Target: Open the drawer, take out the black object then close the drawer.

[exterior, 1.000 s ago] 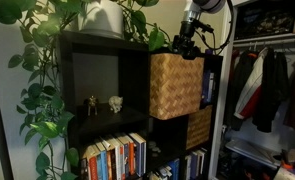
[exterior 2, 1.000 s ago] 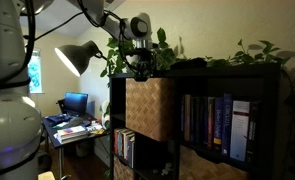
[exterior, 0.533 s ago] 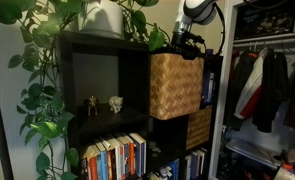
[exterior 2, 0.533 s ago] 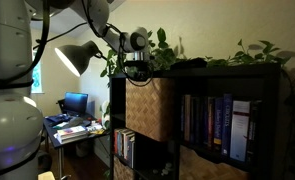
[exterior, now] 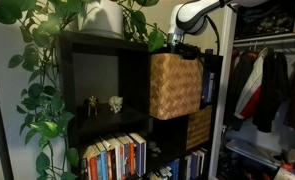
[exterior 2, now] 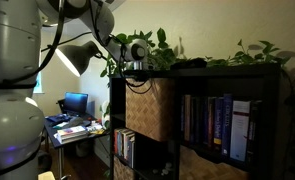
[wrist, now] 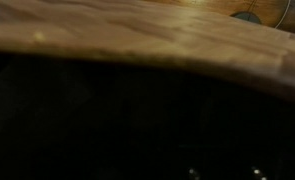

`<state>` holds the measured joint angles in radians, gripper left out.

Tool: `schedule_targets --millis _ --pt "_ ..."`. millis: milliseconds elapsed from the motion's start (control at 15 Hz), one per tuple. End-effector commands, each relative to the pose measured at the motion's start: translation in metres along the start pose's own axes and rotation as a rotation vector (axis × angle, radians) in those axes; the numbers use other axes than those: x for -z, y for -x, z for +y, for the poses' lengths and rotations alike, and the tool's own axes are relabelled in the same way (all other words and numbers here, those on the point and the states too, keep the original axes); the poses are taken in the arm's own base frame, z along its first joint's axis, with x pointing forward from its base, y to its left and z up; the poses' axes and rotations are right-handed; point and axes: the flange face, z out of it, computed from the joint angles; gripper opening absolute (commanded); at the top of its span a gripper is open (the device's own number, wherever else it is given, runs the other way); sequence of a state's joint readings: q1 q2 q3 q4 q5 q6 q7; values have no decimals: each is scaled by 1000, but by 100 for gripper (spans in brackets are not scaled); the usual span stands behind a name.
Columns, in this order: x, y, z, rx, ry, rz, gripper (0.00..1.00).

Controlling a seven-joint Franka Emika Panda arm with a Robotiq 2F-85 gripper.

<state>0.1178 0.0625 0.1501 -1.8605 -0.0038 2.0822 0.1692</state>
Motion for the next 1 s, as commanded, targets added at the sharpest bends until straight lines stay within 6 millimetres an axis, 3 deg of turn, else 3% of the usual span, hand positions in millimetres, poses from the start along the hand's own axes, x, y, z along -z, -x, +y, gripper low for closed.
schedule_targets --millis 0,133,200,333,533,933 --pt "-10 0 -8 2 33 -10 100" --pt "-7 1 -8 -2 44 -8 98" --pt "-6 1 -8 0 42 -8 74" --pt "-1 2 -8 -5 41 -7 69" --pt "13 3 -5 -23 33 -22 48" --pt "71 13 6 -64 45 -22 9"
